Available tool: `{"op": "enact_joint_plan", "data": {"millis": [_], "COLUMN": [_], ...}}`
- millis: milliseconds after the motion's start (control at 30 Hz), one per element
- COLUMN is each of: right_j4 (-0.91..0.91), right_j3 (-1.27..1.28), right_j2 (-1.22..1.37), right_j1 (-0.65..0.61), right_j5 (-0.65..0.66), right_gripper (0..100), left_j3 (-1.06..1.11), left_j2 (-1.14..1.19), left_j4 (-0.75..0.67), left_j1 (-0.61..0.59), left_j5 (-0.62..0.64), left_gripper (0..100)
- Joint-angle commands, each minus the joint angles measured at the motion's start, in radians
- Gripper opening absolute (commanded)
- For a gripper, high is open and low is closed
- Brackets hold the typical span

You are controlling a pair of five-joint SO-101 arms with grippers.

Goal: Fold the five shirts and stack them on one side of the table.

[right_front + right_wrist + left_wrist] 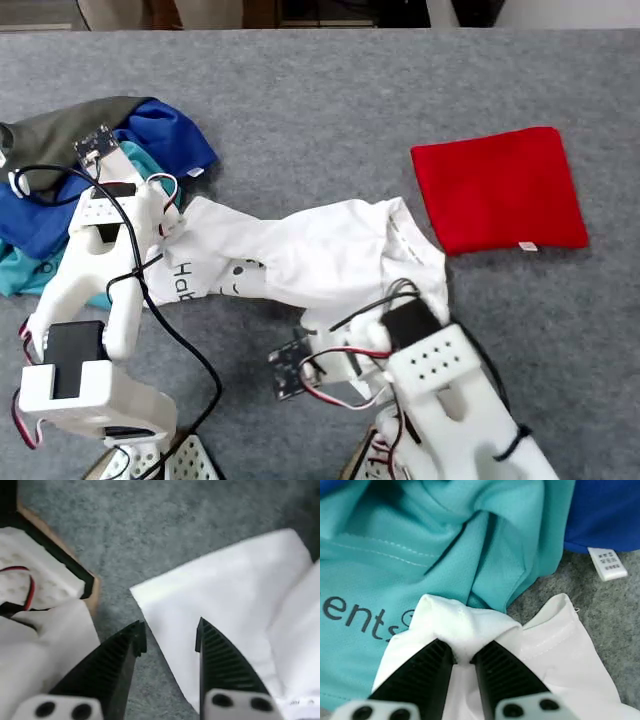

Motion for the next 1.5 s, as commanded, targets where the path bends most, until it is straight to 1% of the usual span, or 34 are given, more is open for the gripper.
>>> {"op": "enact_joint_plan", "data": {"millis": [0, 133, 267, 333, 733, 767, 900, 1067, 1200, 1333, 1467], "right_j4": [-0.029, -0.137, -0.33, -0.333, -0.385, -0.385, -0.382, -0.384, -0.333, -0.169, 0.009], "right_j3": [-0.004, 0.047, 0.16, 0.157, 0.186, 0.186, 0.183, 0.145, 0.058, -0.143, -0.432], "right_j2": [0.09, 0.202, 0.282, 0.294, 0.294, 0.294, 0.292, 0.291, 0.292, 0.289, 0.278], "right_j1": [-0.054, -0.053, -0.05, -0.056, -0.053, -0.053, -0.051, -0.044, 0.002, 0.094, 0.199], "right_j5": [0.006, 0.011, -0.009, -0.048, -0.054, -0.054, -0.055, -0.14, -0.144, -0.144, -0.153], "right_gripper": [18.0, 17.8, 17.8, 17.8, 17.1, 14.9, 0.0, 0.1, 0.1, 0.1, 0.1], "left_j3": [-0.008, -0.009, -0.009, -0.009, -0.006, -0.006, -0.006, -0.006, -0.008, -0.006, -0.003], "left_j2": [-0.004, -0.004, -0.004, -0.004, -0.004, -0.004, -0.004, -0.004, -0.004, -0.004, -0.007], "left_j4": [-0.012, -0.012, -0.012, -0.012, -0.012, -0.012, -0.012, -0.012, -0.012, -0.012, -0.003], "left_j1": [0.006, 0.006, 0.006, 0.006, 0.006, 0.006, 0.006, 0.006, 0.006, 0.006, 0.003], "left_j5": [0.005, 0.005, 0.005, 0.005, 0.005, 0.005, 0.005, 0.005, 0.005, 0.005, 0.005], "left_gripper": [2, 2, 2, 2, 2, 2, 2, 2, 2, 2, 2]}}
